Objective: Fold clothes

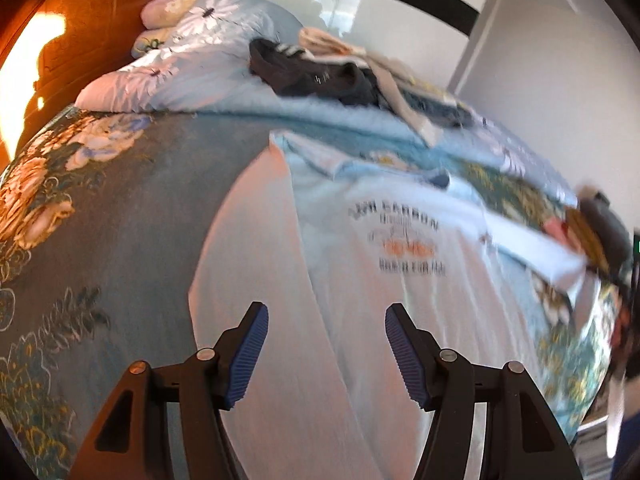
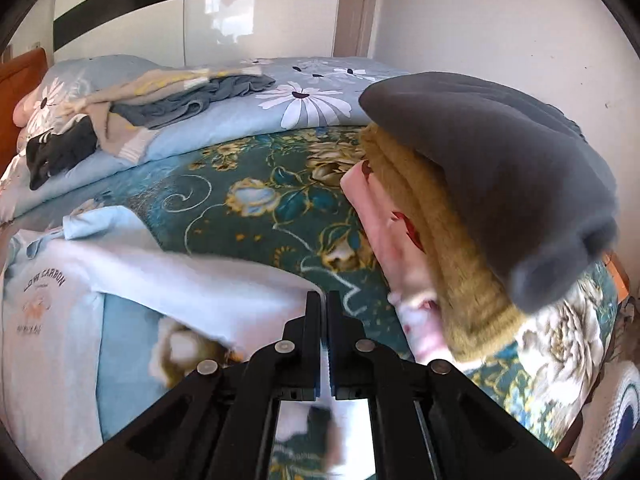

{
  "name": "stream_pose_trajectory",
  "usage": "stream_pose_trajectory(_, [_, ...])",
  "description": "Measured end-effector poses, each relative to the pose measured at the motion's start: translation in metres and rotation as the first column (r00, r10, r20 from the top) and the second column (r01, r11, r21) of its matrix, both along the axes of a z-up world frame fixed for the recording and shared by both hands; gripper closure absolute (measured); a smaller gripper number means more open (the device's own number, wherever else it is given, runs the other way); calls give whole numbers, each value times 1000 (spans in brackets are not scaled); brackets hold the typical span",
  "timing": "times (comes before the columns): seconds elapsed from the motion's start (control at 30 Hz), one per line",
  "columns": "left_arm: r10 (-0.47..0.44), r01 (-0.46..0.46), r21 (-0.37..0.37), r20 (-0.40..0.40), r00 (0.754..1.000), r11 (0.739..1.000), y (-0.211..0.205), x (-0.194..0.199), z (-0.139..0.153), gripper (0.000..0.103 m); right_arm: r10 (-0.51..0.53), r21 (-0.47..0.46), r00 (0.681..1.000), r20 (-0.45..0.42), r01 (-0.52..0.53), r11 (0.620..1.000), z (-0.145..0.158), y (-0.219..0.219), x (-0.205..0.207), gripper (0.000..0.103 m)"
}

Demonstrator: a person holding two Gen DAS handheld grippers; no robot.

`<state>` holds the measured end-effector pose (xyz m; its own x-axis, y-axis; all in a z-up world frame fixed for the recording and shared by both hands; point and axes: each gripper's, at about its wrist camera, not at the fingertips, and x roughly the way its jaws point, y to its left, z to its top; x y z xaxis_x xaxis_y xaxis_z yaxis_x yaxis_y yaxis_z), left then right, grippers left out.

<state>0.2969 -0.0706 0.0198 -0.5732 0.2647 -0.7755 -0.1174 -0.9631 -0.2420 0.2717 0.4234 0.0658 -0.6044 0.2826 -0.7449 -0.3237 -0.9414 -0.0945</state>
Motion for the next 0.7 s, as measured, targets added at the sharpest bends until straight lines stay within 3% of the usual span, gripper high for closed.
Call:
stream_pose_trajectory(0.2, [-47,51,-36,94,994,998,9,25,-26,38,12,-16,1000,-3,-12,1000,2,-3,-2,96])
stream_pose_trajectory(0.23, [-54,58,-32,111,992,998,11,28,-30,38,10,-11,1000,-17,-10,1000,7,-5,3,87])
stream_pose_trajectory(0.27, [-61,65,-27,128,990,998,13,31,-35,38,4,0,999,-38,-4,1000,13,-8,10,71])
stream_pose_trajectory(0.33, [-75,79,-18,162,984,997,17,37,-44,38,-5,12,995,-97,6,1000,26,-18,27,59])
stream_pose_trajectory(0.47, [-89,106,-110,150,985,988,33,47,-55,38,71,-35,981,-180,-79,996,40,-49,54,59])
stream_pose_trajectory(0.63, [-76,95,-153,124,989,984,37,52,-55,40,206,-91,961,-183,-225,970,29,-101,74,59])
stream_pose_trajectory(0.7, [-59,78,-171,111,992,982,36,54,-55,51,264,-110,948,-177,-286,952,22,-123,79,59])
